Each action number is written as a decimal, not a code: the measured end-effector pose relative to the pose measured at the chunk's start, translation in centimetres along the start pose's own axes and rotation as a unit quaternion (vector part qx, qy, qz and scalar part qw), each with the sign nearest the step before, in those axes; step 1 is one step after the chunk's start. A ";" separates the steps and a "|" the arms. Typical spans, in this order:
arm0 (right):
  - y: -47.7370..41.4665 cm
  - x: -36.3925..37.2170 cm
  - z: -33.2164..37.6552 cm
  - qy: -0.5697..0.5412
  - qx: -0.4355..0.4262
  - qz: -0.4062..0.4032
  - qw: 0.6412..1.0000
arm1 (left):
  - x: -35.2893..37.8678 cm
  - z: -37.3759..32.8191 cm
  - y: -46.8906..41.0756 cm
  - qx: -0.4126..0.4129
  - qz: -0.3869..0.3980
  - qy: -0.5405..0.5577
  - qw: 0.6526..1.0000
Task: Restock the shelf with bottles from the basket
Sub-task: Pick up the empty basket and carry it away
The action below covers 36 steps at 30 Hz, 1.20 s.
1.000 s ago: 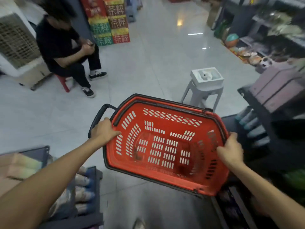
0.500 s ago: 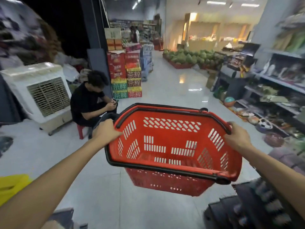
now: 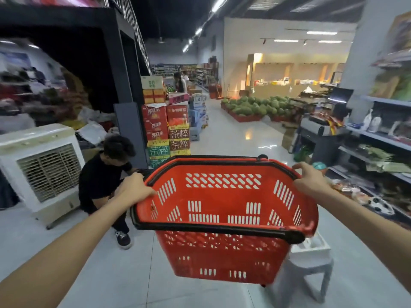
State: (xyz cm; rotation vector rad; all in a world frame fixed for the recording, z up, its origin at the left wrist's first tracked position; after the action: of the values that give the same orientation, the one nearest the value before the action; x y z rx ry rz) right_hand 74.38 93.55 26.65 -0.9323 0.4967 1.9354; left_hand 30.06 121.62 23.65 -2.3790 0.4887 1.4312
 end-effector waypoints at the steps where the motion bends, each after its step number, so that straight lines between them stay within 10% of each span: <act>1: -2.2 0.1 0.8 -0.005 -0.002 0.003 1.000 | 0.0 -0.4 -1.8 -0.007 -0.005 0.003 1.000; 36: -83.8 18.3 16.3 0.038 -0.019 0.000 0.999 | 19.1 -17.7 -86.0 0.031 -0.026 -0.014 0.999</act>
State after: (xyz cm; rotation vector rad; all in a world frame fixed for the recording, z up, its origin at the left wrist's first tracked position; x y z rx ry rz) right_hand 134.02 157.28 25.05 -1.0343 0.5054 1.9202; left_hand 90.63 188.03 22.80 -2.3031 0.4544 1.4055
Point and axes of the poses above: each hand's wrist, its own y-axis away from the middle knuckle, its own x-axis out of the palm, z = x × y, the point moved 10 cm from there along -y, towards the middle knuckle, and after that the axes turned 11 degrees about x, right-handed, at the moved point
